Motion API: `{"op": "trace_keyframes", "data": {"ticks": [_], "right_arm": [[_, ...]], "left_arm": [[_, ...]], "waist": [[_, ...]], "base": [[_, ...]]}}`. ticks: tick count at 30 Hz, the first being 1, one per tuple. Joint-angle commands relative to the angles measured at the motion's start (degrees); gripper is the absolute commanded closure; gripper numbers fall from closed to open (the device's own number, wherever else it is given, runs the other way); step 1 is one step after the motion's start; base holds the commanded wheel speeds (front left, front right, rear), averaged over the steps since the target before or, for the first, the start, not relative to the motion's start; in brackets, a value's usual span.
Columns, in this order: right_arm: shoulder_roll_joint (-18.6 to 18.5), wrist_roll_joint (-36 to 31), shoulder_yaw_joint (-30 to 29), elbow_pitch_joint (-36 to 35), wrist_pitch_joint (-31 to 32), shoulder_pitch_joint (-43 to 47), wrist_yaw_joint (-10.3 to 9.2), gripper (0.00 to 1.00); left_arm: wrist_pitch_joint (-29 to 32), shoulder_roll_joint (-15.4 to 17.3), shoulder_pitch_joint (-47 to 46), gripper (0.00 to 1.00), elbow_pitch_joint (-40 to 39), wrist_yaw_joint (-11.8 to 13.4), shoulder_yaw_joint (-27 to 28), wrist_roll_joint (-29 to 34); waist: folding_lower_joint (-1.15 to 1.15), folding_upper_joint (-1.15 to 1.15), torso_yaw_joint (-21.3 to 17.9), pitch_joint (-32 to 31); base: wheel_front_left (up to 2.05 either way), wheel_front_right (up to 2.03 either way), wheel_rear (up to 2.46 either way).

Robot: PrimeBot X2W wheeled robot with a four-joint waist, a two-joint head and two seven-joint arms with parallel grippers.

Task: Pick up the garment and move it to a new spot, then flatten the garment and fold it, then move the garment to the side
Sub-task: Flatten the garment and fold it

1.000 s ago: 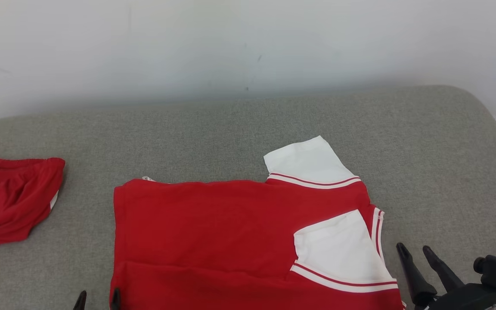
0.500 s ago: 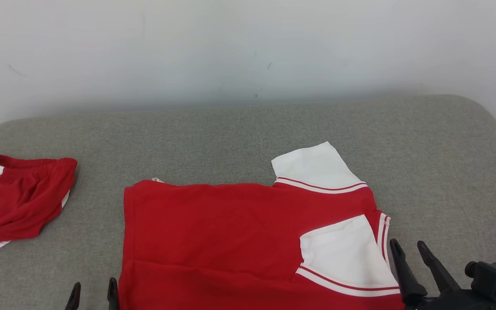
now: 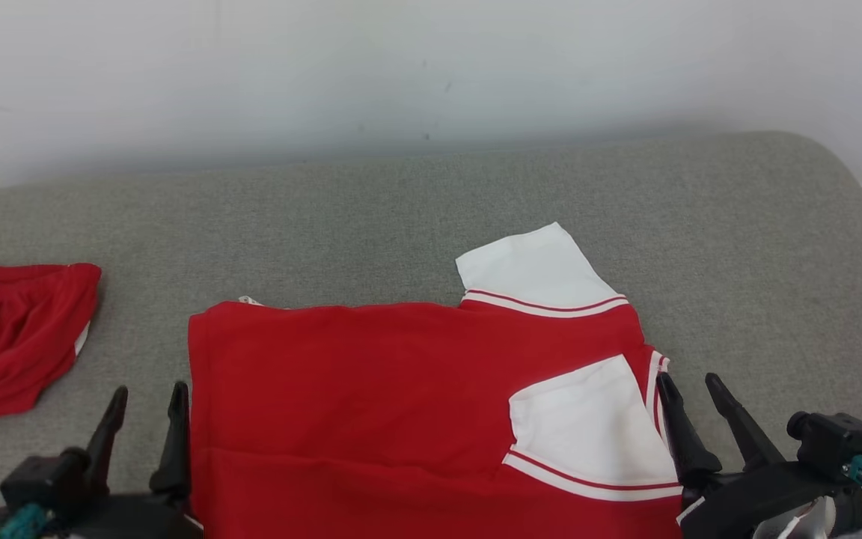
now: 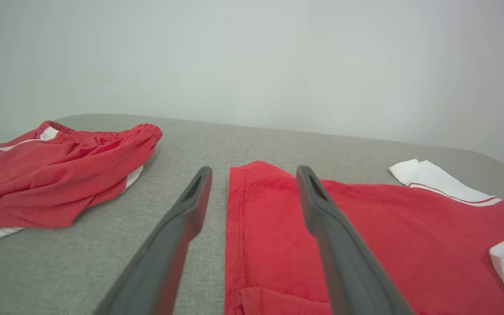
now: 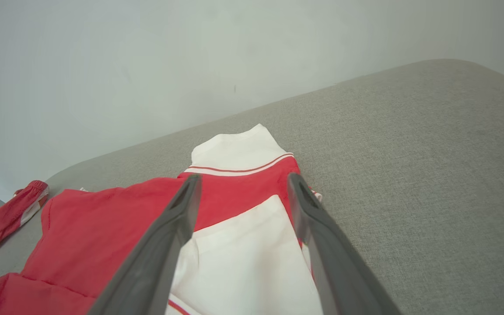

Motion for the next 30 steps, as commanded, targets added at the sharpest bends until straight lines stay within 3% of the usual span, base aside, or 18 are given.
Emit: {"op": "trace_keyframes", "data": {"ticks": [1,9,30], "right_arm": [[0.3,-0.6,0.2,0.1,-0.4,-1.0,-0.05,0.0],[1.4,-0.5,1.5,2.6,-3.1,-5.8,-0.06,0.0],[1.2,-0.4,3.4,6.9,-6.0,-9.6,-0.06,0.0]], "left_arm": [[0.8,0.9,-1.7,0.0,0.7,-0.8,0.2,-0.5],[4.9,3.7,-10.2,0.0,6.4,-4.5,0.9,-2.9],[2.3,4.3,-22.4,0.0,27.0,-7.6,1.8,-5.2]], "waist": [[0.0,0.0,-1.5,1.9],[0.0,0.0,-5.8,7.2],[0.0,0.0,-8.6,11.3]], "base": [[0.0,0.0,0.0],[0.0,0.0,0.0],[0.0,0.0,0.0]]}}
